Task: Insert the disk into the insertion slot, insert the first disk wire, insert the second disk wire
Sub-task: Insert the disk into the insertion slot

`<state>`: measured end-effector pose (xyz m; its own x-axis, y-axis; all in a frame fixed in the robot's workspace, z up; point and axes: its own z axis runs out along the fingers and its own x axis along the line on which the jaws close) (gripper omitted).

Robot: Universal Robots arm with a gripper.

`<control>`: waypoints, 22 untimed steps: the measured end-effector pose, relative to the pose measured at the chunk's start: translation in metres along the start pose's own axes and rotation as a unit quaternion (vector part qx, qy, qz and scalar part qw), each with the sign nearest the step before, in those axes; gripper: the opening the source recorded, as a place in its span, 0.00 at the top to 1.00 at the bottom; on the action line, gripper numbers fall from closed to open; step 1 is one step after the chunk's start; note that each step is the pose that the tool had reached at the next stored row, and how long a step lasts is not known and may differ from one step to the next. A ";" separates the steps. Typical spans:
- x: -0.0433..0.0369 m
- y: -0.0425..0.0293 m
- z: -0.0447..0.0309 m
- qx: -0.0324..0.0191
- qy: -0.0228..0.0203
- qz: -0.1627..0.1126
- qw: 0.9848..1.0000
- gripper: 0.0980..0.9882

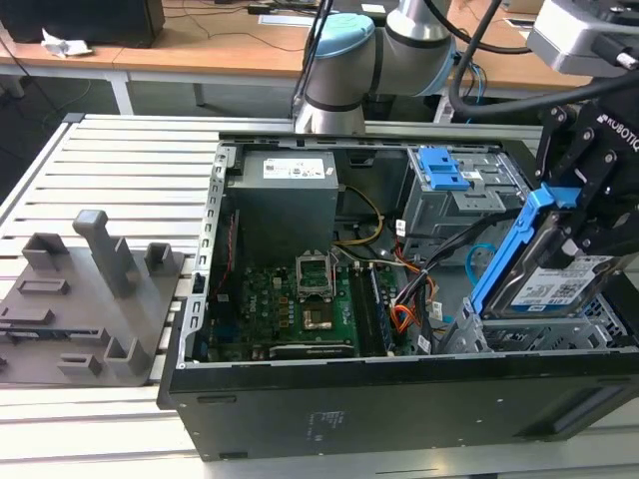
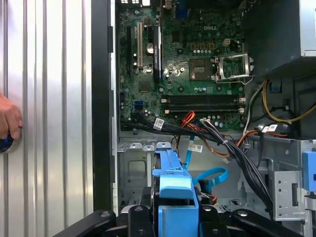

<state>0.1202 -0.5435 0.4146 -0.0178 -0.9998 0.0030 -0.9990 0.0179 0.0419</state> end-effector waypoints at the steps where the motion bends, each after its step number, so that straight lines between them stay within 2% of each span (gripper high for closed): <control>1: 0.0000 -0.0001 0.0019 0.000 0.000 0.000 1.000 0.70; 3: 0.0000 -0.0002 0.0048 0.000 0.000 0.000 1.000 0.70; 6: 0.0000 -0.0007 0.0164 0.000 0.000 0.000 1.000 0.70; 10: 0.0000 -0.0010 0.0235 0.000 0.000 0.000 1.000 0.70; 12: -0.0001 -0.0012 0.0296 0.000 0.000 0.000 1.000 0.70; 18: -0.0001 -0.0017 0.0394 0.000 0.000 0.000 1.000 0.70; 22: -0.0001 -0.0016 0.0396 0.000 0.000 0.000 1.000 0.70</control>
<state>0.1202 -0.5436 0.3749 -0.0179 -0.9998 0.0029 -0.9990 0.0180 0.0420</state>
